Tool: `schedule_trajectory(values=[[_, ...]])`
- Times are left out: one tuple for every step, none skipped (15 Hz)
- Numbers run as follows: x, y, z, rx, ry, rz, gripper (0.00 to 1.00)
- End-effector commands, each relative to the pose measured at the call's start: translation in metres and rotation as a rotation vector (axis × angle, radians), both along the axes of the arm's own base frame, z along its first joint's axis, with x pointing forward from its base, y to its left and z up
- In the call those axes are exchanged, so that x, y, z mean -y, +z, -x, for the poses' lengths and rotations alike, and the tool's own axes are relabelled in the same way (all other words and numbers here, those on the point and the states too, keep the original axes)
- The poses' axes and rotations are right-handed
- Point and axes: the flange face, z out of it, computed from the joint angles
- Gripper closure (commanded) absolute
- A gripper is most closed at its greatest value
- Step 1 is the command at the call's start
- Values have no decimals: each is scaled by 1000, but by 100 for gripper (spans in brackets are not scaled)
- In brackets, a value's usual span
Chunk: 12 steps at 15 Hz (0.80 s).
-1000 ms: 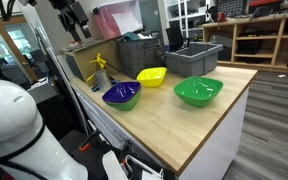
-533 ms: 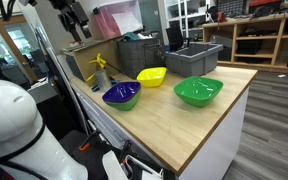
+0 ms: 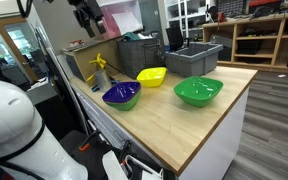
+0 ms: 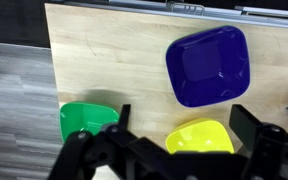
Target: Stack the bowls together then move the stack backwards.
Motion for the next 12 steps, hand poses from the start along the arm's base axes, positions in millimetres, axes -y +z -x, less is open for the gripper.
schedule_trajectory(values=[[34,2,-26,-9,-49,-1,0],[44,0,-32,-13,-64,-7,0],[53,0,-38,-14,-83,-11,0],[64,-5,-46,-20,-105,-22,0],[72,-5,-52,-20,-123,-28,0],[47,-39,-80,-25,-139,-43,0],[46,-44,-89,-16,-146,-47,0],[44,-58,-103,-13,-152,-49,0],[42,-72,-115,-17,-154,-49,0],[39,-88,-129,-23,-156,-47,0],[35,-101,-140,-30,-160,-45,0],[33,-114,-151,-36,-162,-44,0]])
